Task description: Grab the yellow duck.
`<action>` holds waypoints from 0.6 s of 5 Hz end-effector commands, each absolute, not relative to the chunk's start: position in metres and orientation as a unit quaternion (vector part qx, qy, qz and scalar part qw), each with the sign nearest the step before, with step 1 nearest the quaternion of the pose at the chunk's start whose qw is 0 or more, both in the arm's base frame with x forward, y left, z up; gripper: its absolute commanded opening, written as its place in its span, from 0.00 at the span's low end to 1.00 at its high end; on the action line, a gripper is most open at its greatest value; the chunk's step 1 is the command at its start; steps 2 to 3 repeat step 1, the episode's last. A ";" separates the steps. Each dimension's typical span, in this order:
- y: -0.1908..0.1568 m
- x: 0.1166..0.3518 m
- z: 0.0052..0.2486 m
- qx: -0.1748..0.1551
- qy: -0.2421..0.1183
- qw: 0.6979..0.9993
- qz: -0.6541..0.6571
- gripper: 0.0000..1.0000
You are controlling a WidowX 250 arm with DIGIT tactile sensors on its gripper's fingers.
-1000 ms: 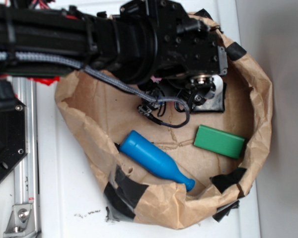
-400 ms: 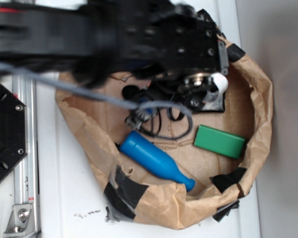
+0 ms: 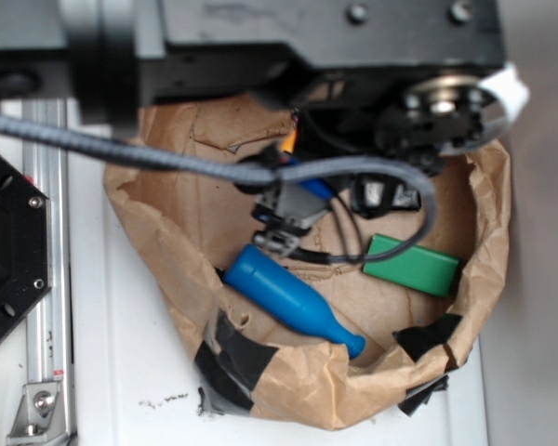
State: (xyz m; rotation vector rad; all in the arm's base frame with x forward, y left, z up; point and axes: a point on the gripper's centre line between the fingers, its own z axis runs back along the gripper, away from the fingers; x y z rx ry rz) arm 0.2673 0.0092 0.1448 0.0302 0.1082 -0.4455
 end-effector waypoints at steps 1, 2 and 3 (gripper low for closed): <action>-0.001 0.279 0.150 0.044 0.023 0.989 -0.143 0.00; -0.001 0.279 0.150 0.044 0.023 0.989 -0.143 0.00; -0.001 0.279 0.150 0.044 0.023 0.989 -0.143 0.00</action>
